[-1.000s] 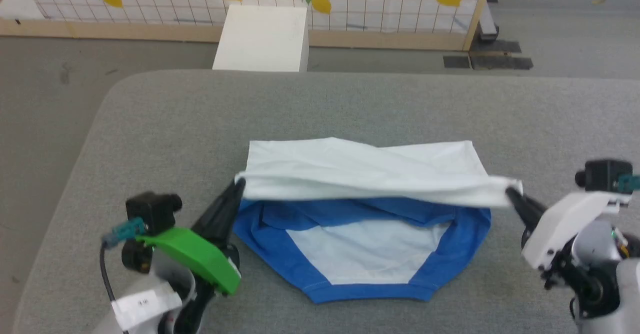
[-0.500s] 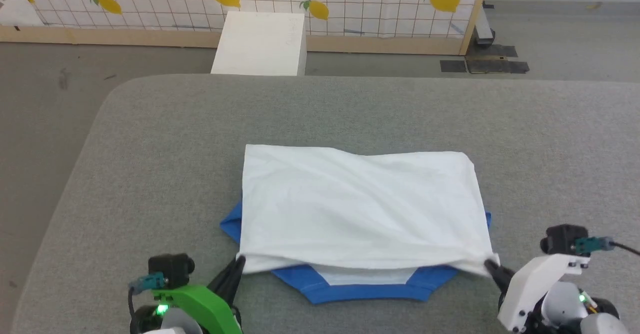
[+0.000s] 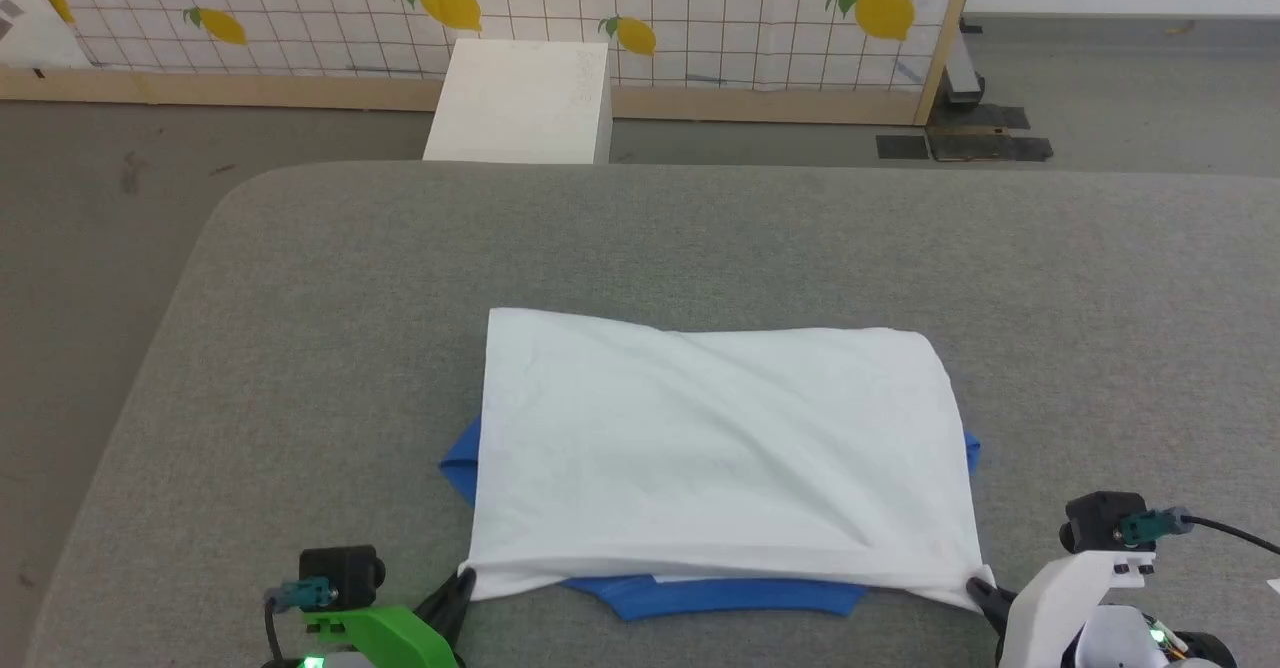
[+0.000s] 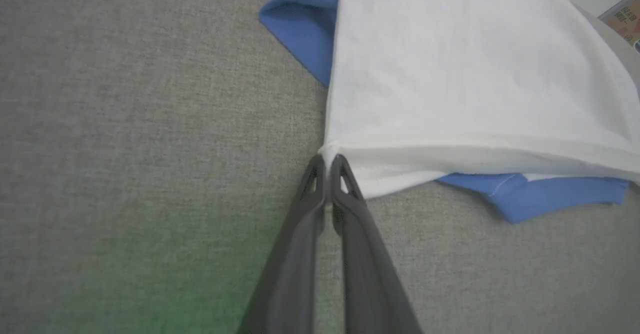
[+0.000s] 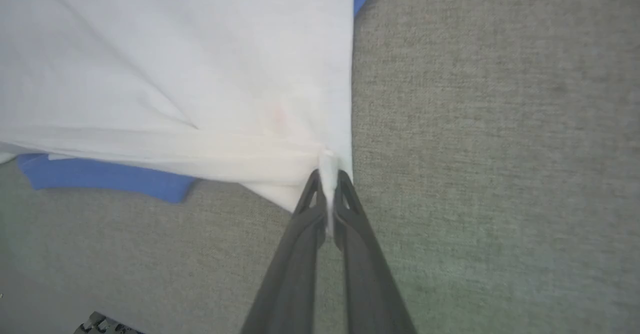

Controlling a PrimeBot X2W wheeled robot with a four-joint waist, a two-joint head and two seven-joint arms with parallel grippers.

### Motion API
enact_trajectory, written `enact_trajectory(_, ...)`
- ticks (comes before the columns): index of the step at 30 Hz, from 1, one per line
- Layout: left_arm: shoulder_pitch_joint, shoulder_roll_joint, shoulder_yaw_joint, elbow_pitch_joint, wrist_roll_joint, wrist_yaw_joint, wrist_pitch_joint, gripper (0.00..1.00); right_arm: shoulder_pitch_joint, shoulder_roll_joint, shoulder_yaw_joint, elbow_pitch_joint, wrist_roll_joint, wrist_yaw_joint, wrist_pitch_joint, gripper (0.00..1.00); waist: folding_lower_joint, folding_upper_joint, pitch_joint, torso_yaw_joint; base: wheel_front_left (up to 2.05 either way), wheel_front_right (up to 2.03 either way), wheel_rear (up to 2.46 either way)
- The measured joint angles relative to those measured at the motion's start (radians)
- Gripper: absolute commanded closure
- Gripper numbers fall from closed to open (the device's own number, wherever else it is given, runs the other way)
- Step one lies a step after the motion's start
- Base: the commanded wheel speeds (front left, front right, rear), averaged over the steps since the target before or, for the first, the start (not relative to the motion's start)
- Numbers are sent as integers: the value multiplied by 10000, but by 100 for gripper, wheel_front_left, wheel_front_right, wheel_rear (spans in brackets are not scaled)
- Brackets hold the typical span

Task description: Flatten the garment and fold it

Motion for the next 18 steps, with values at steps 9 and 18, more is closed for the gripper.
enact_trajectory(9, 12, 500, 242, -263, -155, 888, 784, 0, 533, -656, -69, -1406, 803, 0, 1001, 0, 0, 0, -239, 67, 0, 0, 0)
enact_trajectory(18, 162, 1350, 1503, -1697, -646, 1987, 604, 0, 501, -1202, -1992, -3545, 1678, 0, 2991, 0, 0, 0, -122, 216, 0, 0, 0)
